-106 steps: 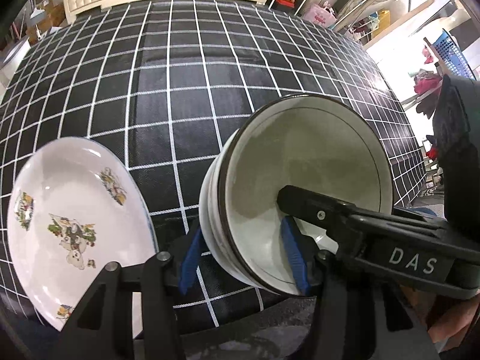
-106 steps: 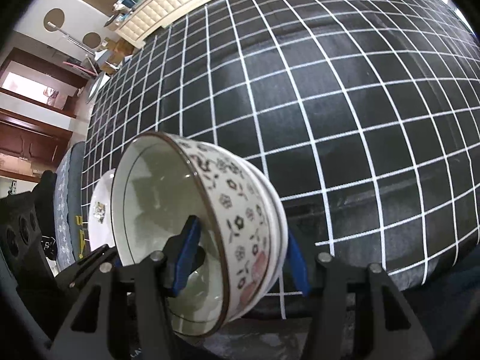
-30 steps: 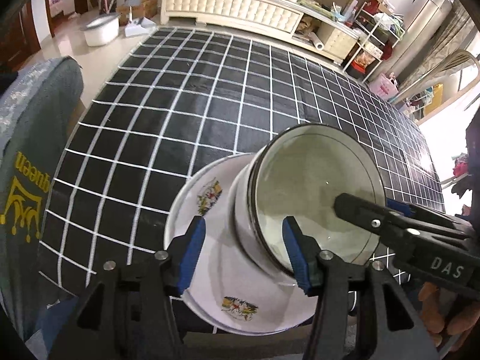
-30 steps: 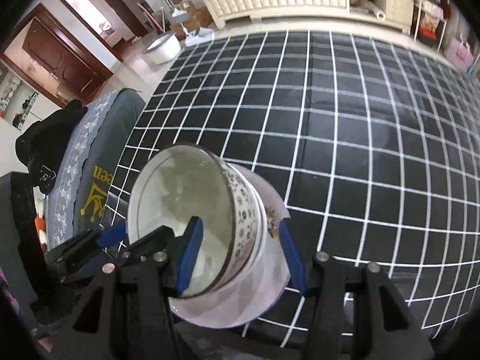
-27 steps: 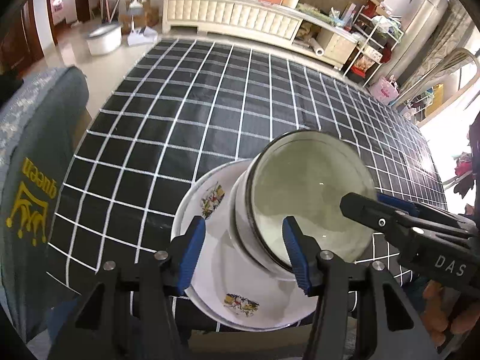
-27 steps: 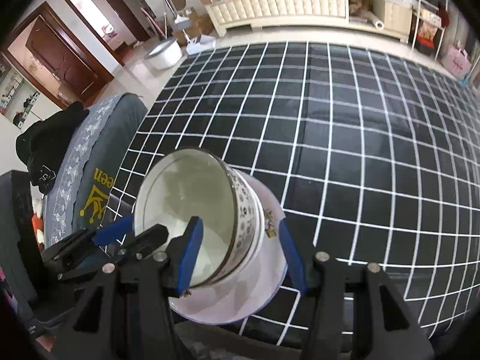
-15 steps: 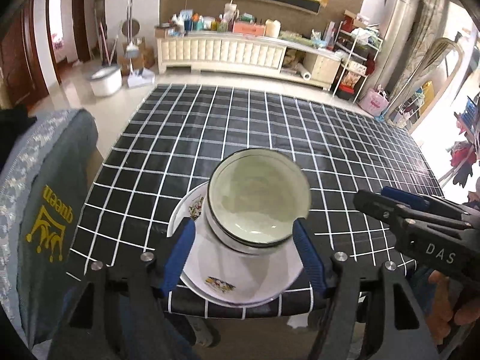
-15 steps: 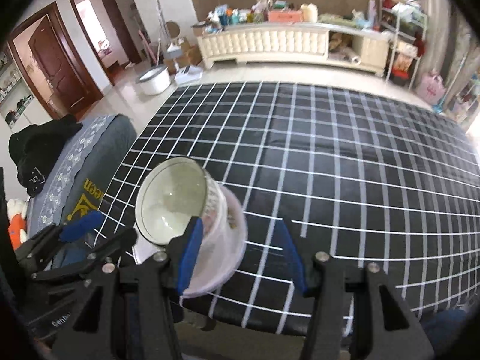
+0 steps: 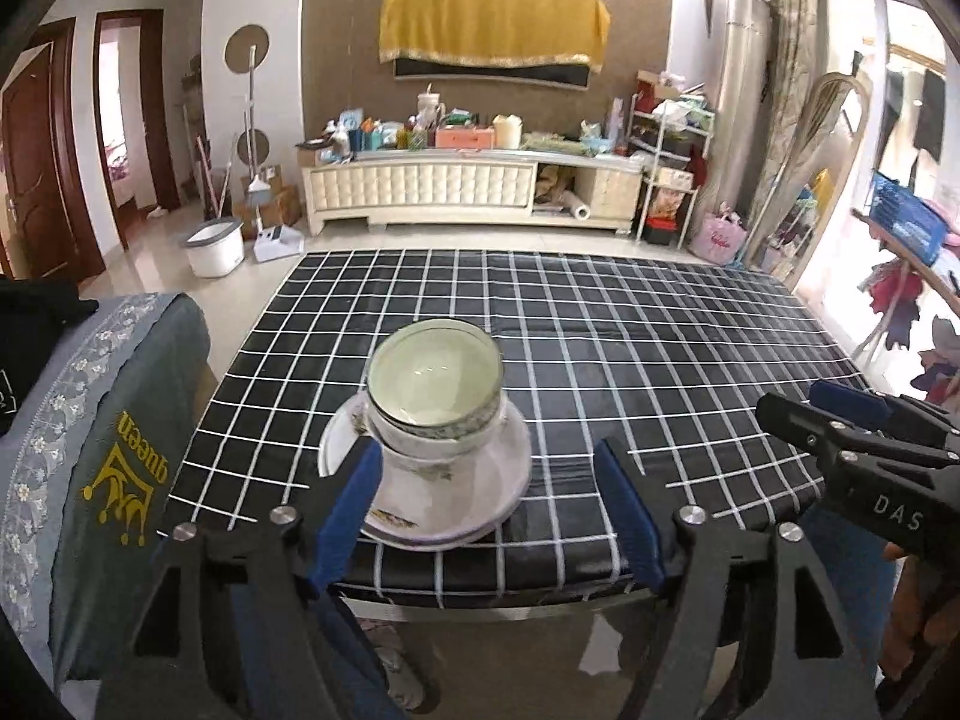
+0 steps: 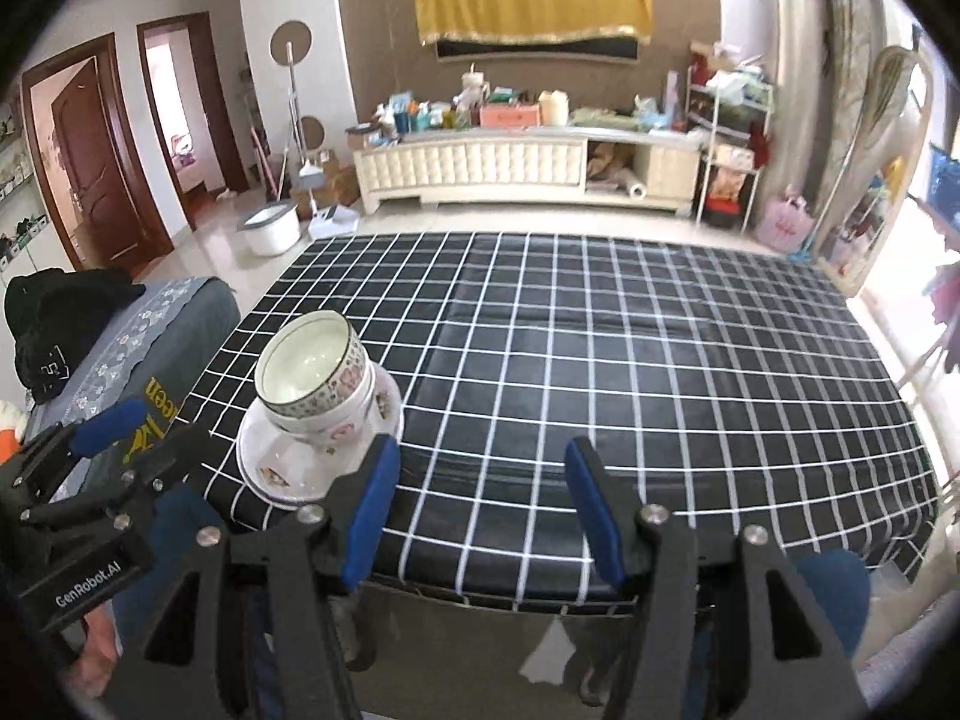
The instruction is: Organize plates and bowls
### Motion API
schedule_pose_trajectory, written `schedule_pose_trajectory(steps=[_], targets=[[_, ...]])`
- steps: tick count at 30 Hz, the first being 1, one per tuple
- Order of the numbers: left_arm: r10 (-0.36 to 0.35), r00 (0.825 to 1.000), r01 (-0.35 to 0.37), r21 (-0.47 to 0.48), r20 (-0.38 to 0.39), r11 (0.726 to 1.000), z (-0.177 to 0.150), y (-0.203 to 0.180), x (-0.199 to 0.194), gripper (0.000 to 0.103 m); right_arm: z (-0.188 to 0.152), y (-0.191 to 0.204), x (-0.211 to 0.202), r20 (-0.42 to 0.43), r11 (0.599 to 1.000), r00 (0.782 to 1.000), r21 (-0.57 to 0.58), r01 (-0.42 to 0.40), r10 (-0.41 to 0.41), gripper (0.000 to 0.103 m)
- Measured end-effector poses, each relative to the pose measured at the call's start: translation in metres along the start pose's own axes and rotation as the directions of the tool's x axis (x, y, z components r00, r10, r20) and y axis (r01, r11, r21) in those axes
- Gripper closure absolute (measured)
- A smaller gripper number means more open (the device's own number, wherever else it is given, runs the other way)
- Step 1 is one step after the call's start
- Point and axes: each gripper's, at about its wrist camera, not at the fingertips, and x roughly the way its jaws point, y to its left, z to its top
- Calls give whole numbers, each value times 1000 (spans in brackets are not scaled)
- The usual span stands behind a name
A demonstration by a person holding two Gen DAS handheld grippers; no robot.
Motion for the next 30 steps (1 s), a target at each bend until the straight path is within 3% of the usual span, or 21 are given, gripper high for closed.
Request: schedule_pose_trajectory(steps=[3, 9, 15, 30], targets=[[-17, 999, 18, -6, 48, 1000, -12, -6, -18, 21, -13, -2, -18, 46, 1000, 999, -11, 23, -23, 25], [-6, 993, 0, 44, 121, 999, -25, -19, -52, 0, -34, -4, -50, 156, 998, 986, 1, 65, -64, 15], [7, 985, -16, 51, 175, 999, -32, -24, -79, 0, -51, -3, -75, 229, 997, 970, -7, 81, -77, 0], [12, 975, -31, 80, 223, 996, -45, -35, -108, 0, -71, -1, -98, 278, 996, 957, -12, 86, -79, 0]])
